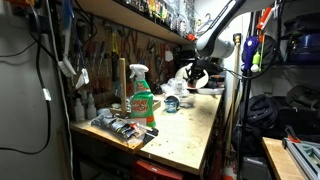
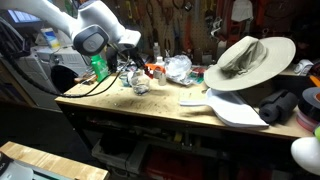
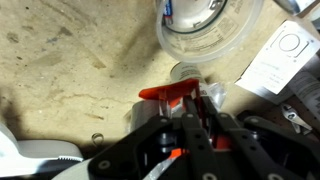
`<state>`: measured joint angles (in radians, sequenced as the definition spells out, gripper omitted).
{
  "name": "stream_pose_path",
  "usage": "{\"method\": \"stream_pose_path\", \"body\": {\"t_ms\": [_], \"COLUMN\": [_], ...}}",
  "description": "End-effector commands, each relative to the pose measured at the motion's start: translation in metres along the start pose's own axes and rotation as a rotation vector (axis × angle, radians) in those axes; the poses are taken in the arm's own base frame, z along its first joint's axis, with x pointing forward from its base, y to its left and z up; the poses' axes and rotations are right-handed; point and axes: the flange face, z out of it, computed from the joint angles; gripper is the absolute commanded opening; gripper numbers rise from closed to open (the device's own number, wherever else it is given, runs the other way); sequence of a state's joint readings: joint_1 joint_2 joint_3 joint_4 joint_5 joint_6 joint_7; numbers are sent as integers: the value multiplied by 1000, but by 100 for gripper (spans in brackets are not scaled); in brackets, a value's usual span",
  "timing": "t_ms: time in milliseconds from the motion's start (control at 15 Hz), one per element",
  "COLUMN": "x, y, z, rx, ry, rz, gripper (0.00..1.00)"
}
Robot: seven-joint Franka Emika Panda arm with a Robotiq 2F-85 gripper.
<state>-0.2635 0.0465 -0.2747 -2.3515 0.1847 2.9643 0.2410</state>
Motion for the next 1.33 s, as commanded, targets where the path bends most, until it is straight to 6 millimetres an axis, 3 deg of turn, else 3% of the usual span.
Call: {"method": "stream_pose_path", "body": {"t_ms": [0,333,400,867,1267], "x": [-4,-8,-8,-32,-43], "y": [-2,0,0,-29,-45], "z": [-3,-8,-8,3,-1], "rx": [9,15,15,-12,-27], "ry": [-2,1,1,-113,-119], "rz": [-8,-12,-12,-133,-223], "gripper": [11,11,3,3,3]}}
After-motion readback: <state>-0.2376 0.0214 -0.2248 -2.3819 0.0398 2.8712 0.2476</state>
